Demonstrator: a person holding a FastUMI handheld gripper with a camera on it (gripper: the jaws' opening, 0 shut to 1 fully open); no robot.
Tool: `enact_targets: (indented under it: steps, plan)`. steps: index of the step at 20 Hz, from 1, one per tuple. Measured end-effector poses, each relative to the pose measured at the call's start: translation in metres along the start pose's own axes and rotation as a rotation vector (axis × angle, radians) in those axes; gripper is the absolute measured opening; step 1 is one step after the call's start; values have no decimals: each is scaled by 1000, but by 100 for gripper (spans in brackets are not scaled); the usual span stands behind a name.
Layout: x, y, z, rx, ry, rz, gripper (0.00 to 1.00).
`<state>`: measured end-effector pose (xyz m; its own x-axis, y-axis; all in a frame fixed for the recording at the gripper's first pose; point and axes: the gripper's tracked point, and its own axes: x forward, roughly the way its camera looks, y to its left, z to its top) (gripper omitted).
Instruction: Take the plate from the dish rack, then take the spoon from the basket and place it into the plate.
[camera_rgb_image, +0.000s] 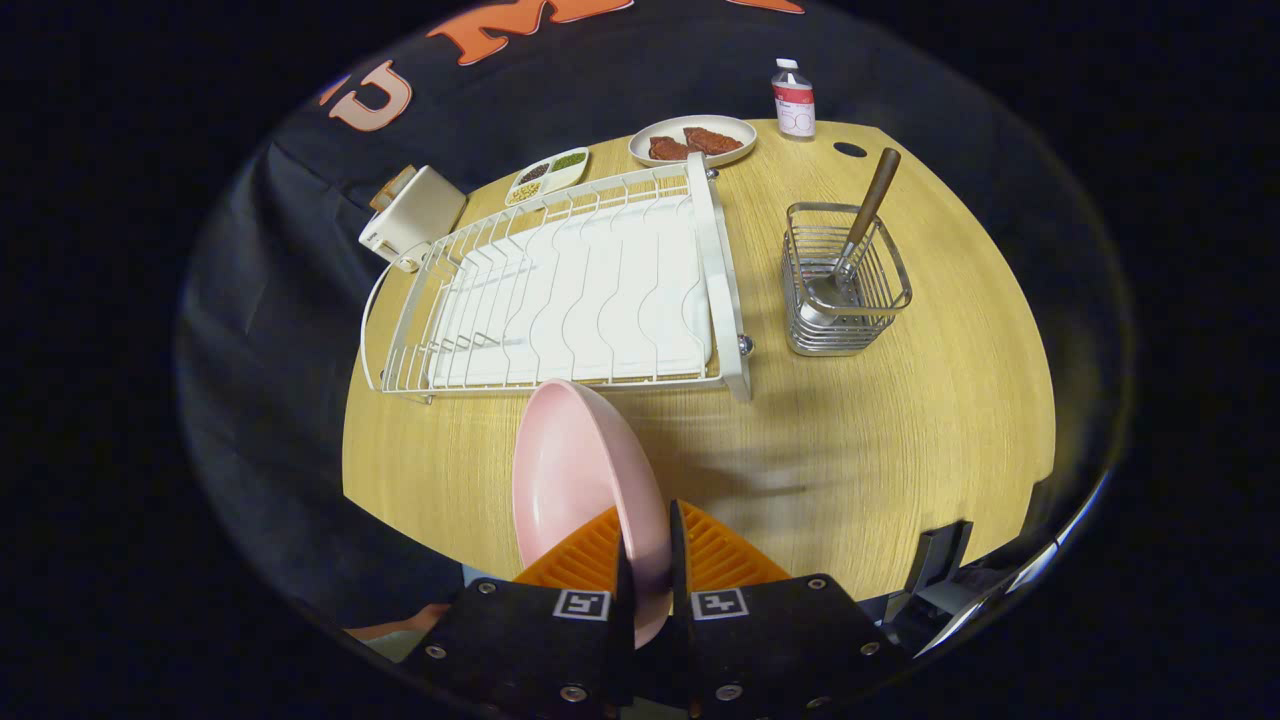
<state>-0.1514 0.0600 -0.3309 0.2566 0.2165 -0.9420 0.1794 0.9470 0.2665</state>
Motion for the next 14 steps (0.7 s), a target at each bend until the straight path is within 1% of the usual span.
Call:
enact_targets:
  steps: [4,6,8,9,11,14]
  plan:
    - [19,-1,-15,41,13,23,16]
    - [25,2,-16,69,8,55,17]
    - [31,-3,-16,82,-4,48,18]
    - [33,-7,-15,80,-13,33,17]
    - [32,-7,-14,83,-19,43,18]
    - [27,-11,-5,56,-58,42,24]
